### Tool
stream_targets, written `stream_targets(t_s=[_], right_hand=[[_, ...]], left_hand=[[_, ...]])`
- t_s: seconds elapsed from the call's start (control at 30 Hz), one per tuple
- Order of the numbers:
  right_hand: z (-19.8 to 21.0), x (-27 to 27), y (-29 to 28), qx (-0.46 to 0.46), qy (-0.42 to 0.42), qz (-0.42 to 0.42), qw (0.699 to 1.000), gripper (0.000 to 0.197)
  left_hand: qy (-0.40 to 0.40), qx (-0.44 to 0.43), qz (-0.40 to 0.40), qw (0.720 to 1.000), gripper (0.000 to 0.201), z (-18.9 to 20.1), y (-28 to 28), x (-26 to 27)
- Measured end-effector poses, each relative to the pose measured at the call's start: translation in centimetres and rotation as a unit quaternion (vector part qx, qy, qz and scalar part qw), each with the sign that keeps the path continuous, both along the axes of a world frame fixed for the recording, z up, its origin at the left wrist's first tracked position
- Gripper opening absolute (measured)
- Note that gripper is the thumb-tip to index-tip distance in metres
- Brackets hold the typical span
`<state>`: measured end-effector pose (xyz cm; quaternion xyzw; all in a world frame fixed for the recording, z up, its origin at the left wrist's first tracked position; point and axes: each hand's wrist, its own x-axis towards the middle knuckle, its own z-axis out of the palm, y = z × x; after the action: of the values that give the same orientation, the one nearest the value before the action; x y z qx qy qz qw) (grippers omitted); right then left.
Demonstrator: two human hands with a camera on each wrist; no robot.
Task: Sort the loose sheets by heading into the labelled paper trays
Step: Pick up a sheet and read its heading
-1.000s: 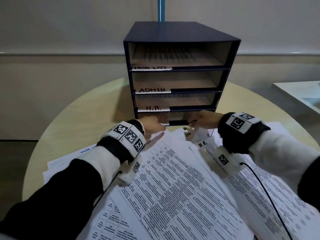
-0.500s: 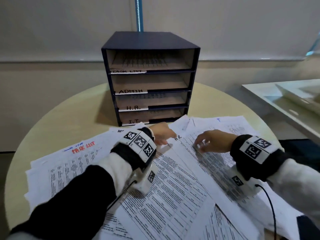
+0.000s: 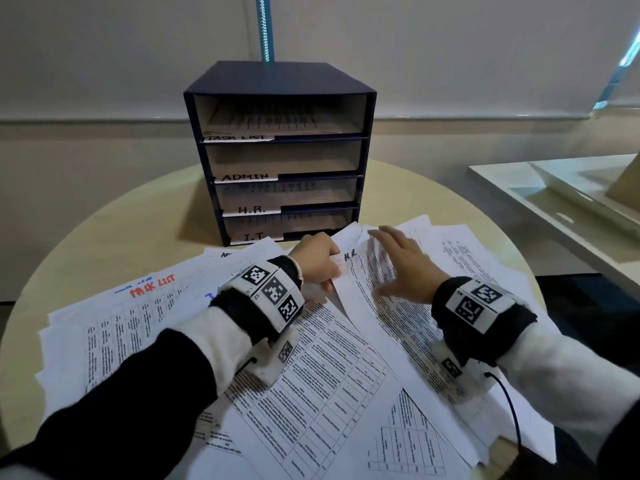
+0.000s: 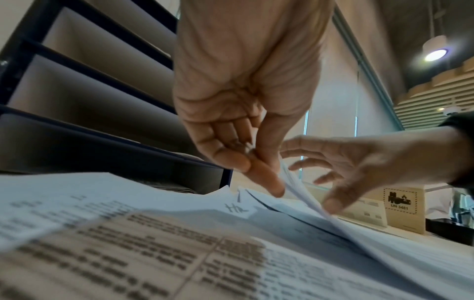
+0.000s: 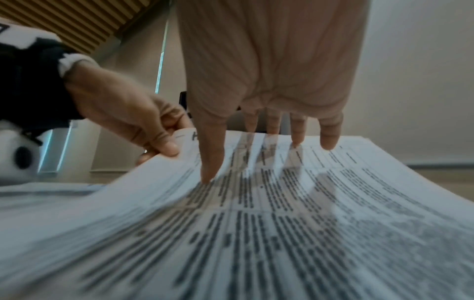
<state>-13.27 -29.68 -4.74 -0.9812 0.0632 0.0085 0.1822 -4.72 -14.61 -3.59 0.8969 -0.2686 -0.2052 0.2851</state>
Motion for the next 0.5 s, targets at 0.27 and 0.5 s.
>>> stream_targets(t_s=[0.27,0.5], right_hand=[[2.4,0.7,1.1,-0.083,-0.048,0.051,0.994,0.017],[2.1,1.2,5.0,-0.114,0.001,0.149,0.982,0.023]], left_hand=[[0.117,-0.033,-0.041,0.992,0.028,0.9,4.4,-0.3],[0.099,0.046,0.043,0.993,0.041,1.2,10.8,2.3]])
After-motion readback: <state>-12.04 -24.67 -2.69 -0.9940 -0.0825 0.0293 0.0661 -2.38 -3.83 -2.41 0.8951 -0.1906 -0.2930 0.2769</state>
